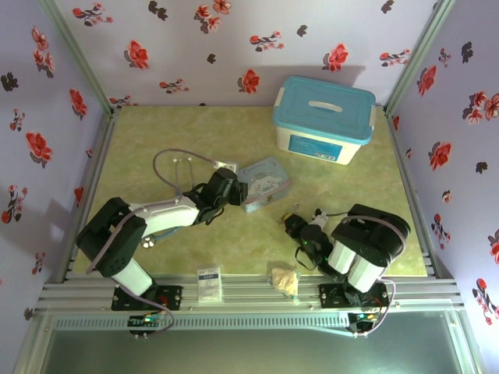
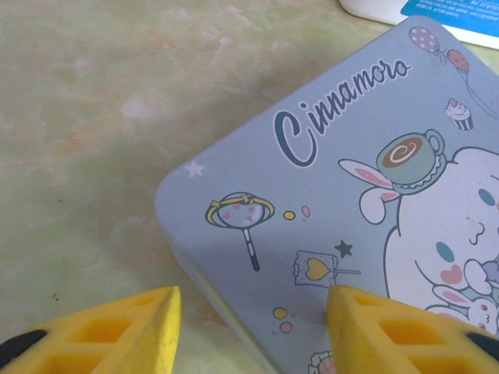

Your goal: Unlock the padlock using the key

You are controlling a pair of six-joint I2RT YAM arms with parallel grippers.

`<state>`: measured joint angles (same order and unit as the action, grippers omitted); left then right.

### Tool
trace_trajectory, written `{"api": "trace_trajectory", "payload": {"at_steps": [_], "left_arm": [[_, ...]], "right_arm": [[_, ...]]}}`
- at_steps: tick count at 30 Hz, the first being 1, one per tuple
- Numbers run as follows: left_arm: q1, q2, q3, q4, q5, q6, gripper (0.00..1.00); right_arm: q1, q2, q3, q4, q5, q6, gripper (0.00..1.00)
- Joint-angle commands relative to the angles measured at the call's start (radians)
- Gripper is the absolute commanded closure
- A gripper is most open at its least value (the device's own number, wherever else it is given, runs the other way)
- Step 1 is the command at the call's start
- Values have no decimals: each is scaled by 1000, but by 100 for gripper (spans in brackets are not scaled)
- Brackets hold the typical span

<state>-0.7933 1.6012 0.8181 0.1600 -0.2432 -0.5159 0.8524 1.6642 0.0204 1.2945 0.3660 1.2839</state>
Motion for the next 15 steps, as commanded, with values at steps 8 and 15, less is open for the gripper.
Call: {"api": "trace_trajectory", "payload": {"at_steps": [8, 15], "left_arm": [[5, -53, 63, -173, 0, 33, 27], [-39, -96, 62, -197, 12, 21, 21]], "right_arm": [[-34, -647, 129, -1207, -38, -43, 100], [-412, -873, 131, -1488, -392, -244, 100]]}}
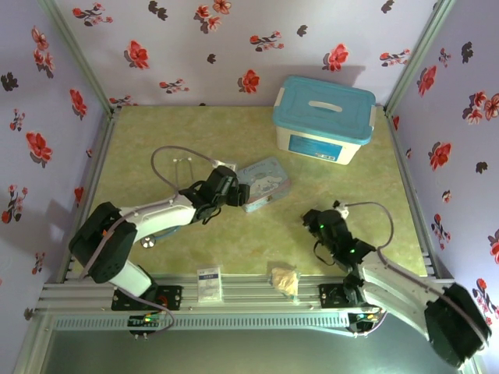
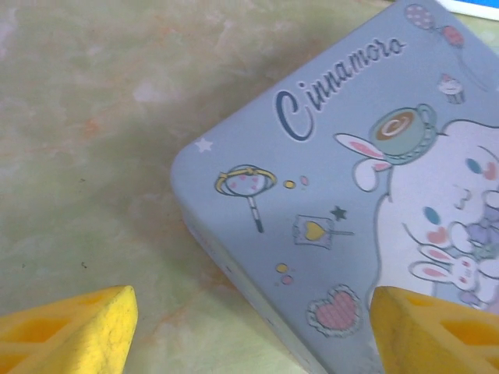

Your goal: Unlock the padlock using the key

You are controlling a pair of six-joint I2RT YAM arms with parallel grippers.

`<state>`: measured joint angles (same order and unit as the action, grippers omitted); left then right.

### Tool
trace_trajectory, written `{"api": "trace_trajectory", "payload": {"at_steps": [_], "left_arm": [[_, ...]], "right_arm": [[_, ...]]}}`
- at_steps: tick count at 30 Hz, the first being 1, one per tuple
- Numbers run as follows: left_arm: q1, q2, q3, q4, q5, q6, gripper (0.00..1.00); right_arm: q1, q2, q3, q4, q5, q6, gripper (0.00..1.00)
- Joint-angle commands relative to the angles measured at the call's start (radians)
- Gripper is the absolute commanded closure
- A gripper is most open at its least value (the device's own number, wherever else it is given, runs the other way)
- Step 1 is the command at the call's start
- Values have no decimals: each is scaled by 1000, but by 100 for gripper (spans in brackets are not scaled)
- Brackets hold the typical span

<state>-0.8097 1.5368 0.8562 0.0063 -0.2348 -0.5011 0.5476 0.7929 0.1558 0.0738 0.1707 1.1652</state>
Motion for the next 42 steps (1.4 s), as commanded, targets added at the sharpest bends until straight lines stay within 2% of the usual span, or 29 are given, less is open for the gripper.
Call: {"api": "trace_trajectory", "payload": {"at_steps": [1, 6, 9, 13, 17, 27, 30, 35, 42], "left_arm": [[-28, -37, 18, -44, 5, 2, 21], [-40, -58, -2, -55, 3, -14, 20], [-57, -66, -8, -62, 2, -16, 20], [-103, -58, -14, -76, -13, -14, 17], [-149, -40, -28, -97, -83, -31, 14], [-156, 44, -69, -20, -120, -72, 10], [-157, 86, -53, -7, -117, -72, 9], [-158, 118, -40, -12, -138, -81, 9], [-140, 167, -23, -6, -153, -93, 8]], "right_arm": [[-135, -3, 4, -286, -229, -150, 100], [-155, -37, 72, -357, -245, -232, 100], [-155, -5, 116, -351, -278, -265, 100], [-153, 97, 167, -247, -374, -302, 100], [-141, 209, 262, -192, -440, -342, 100], [-125, 471, 337, -37, -572, -353, 100], [-126, 497, 334, -42, -573, -375, 100], [-137, 471, 310, -135, -533, -412, 100], [-155, 519, 312, -252, -497, -449, 100]]}}
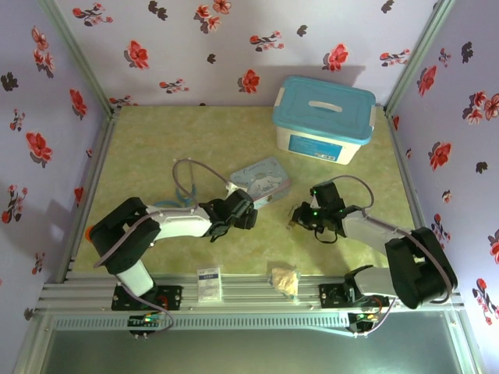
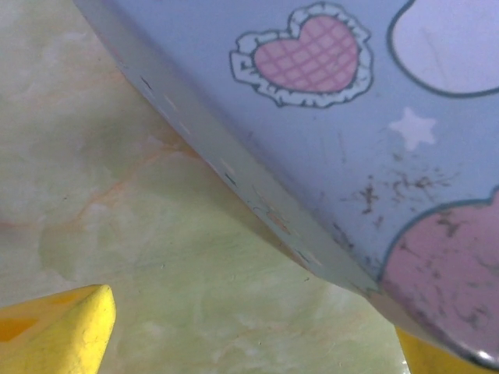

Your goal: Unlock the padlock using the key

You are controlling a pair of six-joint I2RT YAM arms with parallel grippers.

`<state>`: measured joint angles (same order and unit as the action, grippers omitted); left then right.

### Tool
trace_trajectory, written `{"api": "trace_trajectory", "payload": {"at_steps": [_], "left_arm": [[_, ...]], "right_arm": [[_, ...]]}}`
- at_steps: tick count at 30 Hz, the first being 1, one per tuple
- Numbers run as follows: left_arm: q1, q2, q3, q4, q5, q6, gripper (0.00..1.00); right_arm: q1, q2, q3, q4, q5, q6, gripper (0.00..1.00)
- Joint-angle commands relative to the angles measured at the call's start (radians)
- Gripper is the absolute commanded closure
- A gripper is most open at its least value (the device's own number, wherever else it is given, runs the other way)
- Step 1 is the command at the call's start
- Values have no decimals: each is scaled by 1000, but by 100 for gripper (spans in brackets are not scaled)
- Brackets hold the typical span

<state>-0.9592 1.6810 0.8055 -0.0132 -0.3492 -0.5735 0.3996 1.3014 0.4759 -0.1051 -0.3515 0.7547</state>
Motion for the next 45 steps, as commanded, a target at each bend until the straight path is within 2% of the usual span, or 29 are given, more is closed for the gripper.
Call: {"api": "trace_trajectory", "payload": {"at_steps": [1, 8, 13, 15, 20, 25, 29, 31, 36, 41, 44, 45], "left_arm": [[12, 24, 29, 15, -39, -20, 8], [37, 28, 31, 23, -39, -17, 9], [71, 32, 31, 32, -34, -18, 11], [91, 33, 32, 34, -30, -18, 11], [159, 18, 23, 35, -2, -3, 12], [176, 14, 45, 13, -4, 42, 12], [186, 15, 50, 18, 10, 41, 12], [186, -5, 42, 21, 18, 35, 12], [183, -150, -25, 24, 21, 31, 12], [185, -397, -127, 10, -2, 82, 11], [217, -523, -155, -38, -61, 152, 7], [250, -548, -156, -60, -76, 180, 5]], "right_arm": [[-6, 11, -8, -81, 31, -43, 100], [-7, -3, 17, -196, 114, -84, 100], [-7, 8, 70, -302, 210, -132, 88], [-7, 14, 90, -318, 231, -145, 81], [-7, 57, 135, -351, 271, -181, 77], [-6, 85, 160, -367, 317, -207, 73], [-5, 89, 188, -402, 361, -226, 57], [-5, 80, 193, -406, 373, -230, 52], [-5, 28, 207, -402, 395, -234, 49], [-5, -109, 231, -375, 542, -267, 32], [-18, -160, 234, -320, 659, -299, 2], [-28, -164, 229, -289, 704, -319, 1]]}}
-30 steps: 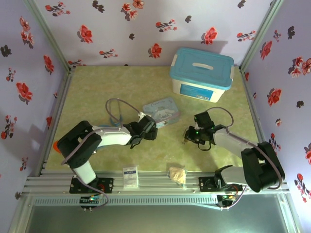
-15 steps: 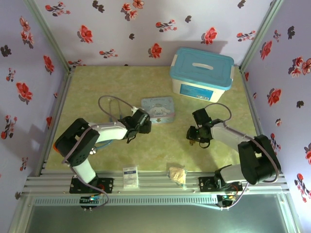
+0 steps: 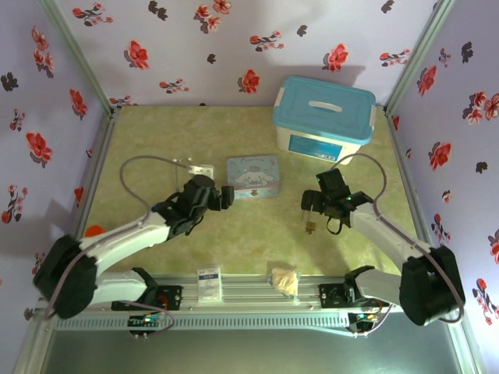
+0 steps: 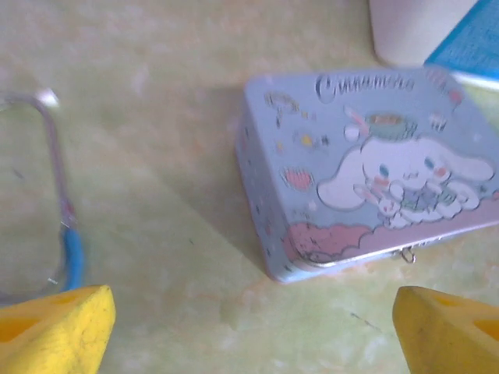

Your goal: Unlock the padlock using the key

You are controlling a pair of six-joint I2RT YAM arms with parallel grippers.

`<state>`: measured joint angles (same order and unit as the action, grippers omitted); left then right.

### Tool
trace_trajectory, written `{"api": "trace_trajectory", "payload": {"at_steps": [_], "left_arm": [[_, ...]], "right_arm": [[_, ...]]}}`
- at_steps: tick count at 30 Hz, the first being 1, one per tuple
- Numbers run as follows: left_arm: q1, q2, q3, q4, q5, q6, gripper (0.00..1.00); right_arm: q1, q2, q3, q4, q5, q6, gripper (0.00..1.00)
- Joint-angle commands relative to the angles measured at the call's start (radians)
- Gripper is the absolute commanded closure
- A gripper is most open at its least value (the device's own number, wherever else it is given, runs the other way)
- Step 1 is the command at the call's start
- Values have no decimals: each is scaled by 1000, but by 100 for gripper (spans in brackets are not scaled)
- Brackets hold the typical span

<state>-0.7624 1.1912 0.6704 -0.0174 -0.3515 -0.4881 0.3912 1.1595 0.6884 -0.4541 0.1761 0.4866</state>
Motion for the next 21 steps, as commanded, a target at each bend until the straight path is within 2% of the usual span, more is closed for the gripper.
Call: {"api": "trace_trajectory", "payload": {"at_steps": [1, 4, 6, 8, 10, 13, 15, 17, 18, 21], "left_arm": [[89, -70, -19, -69, -77, 112, 2], [221, -64, -4, -73, -66, 182, 0], [260, -63, -28, 8, -100, 277, 0], [299, -61, -85, 143, -186, 365, 0], [370, -33, -117, 221, -205, 393, 0], [472, 12, -90, 202, -193, 402, 0], [497, 23, -149, 339, -195, 486, 0], [528, 74, -253, 608, -190, 592, 0], [551, 104, -280, 674, -182, 591, 0], [607, 168, -278, 707, -127, 585, 0]], "right_arm": [[-31, -21, 13, 89, 216, -68, 1], [-87, -8, 8, 165, 270, -122, 1], [-109, -4, -21, 252, 302, -192, 1], [-124, -9, -82, 388, 349, -283, 1], [-152, -14, -149, 525, 372, -349, 1], [-210, 7, -251, 743, 319, -418, 1], [-248, 44, -298, 872, 298, -401, 1], [-283, 96, -330, 996, 252, -373, 1], [-284, 110, -322, 1014, 246, -369, 1], [-285, 181, -331, 1164, 229, -392, 1]]}}
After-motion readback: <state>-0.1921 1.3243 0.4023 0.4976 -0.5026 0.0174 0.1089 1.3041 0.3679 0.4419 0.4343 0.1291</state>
